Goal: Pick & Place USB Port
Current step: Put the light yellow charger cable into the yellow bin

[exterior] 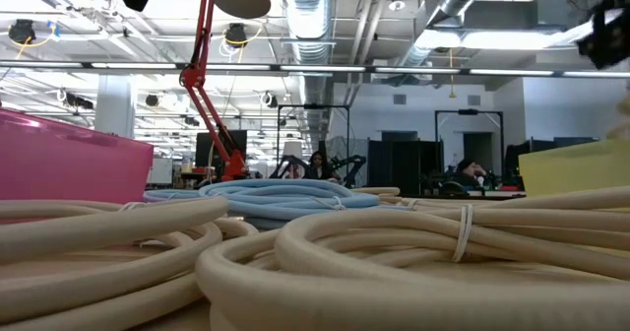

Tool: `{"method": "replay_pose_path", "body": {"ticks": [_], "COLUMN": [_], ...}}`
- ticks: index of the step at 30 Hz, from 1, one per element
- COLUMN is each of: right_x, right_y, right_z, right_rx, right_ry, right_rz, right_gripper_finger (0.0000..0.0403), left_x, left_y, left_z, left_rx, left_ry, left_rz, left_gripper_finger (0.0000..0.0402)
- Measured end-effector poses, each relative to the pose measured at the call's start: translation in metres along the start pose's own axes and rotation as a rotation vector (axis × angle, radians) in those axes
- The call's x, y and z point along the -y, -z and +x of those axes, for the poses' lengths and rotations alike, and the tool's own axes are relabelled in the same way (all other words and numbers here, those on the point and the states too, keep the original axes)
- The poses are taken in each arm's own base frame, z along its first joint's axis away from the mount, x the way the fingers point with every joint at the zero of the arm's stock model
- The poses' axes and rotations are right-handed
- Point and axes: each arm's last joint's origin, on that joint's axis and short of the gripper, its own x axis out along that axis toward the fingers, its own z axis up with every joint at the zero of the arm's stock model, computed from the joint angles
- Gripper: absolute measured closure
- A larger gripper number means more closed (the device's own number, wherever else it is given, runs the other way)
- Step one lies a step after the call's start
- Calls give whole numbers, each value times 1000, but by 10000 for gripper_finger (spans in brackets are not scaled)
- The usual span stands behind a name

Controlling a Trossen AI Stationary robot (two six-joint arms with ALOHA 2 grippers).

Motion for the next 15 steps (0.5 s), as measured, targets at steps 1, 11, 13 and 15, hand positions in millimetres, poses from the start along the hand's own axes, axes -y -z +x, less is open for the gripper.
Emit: {"method": "replay_pose_path", "body": {"ticks": [1, 11, 13, 15], "right_x": [-3, -26, -28, -29], "right_y": [0, 2, 2, 2], "right_z": [5, 46, 50, 52], "right_rx": [3, 6, 8, 8], "right_ry": [16, 104, 119, 130], "right_rz": [1, 2, 3, 3], "right_gripper_finger": [379, 379, 379, 379], "left_x": [0, 0, 0, 0], "left_y": [0, 0, 0, 0], "left_z": [0, 0, 0, 0], "left_rx": [0, 0, 0, 0], "left_ry": [0, 0, 0, 0], "left_rz": [0, 0, 0, 0], "left_gripper_finger": [393, 393, 393, 394]}}
